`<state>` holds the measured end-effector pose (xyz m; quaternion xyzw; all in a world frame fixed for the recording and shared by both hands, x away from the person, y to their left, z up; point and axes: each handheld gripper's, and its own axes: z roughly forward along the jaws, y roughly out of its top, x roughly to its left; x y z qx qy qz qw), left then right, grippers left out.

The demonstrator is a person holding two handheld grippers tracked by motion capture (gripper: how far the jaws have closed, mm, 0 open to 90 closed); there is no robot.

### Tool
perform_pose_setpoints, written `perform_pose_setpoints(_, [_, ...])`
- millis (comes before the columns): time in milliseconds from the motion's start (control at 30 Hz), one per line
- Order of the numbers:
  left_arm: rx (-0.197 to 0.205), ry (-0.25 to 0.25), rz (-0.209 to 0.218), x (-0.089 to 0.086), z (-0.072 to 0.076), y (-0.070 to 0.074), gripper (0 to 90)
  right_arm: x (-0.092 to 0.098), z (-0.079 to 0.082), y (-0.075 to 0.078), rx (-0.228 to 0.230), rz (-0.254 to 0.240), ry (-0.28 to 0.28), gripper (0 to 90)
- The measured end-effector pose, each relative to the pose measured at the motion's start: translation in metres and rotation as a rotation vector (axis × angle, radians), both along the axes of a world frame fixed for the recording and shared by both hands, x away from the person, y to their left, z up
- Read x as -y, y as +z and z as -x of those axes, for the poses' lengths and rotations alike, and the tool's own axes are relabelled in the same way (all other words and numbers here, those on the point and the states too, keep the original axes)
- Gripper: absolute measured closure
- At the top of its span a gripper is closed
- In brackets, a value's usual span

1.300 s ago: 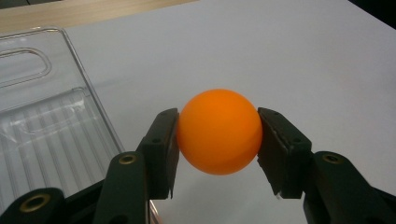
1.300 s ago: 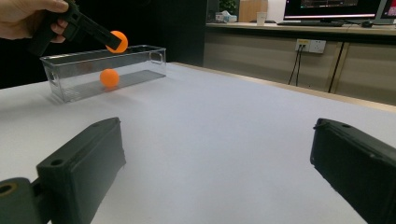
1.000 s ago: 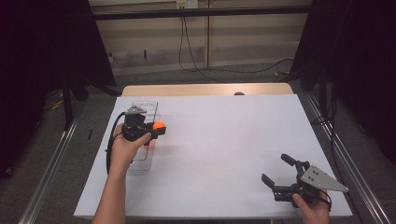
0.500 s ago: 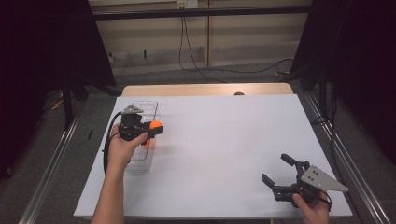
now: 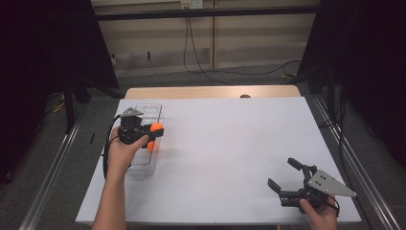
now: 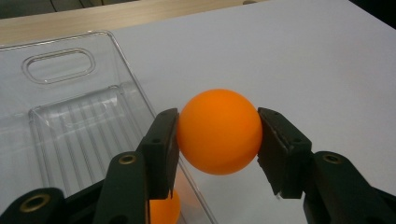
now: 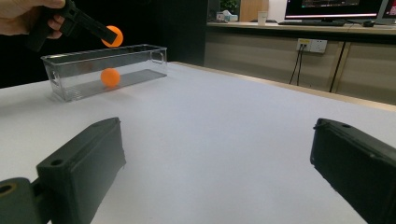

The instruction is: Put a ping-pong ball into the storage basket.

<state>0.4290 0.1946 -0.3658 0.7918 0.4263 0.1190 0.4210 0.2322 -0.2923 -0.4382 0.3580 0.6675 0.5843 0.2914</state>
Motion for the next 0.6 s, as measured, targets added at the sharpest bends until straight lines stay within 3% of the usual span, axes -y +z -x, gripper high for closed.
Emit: perform_pose_setpoints(600, [0.01,0.038,0.0,-0.011,-0.001,0.0,50.8,0.0,0.0,0.0,0.0,0.001,-0.001,2.2])
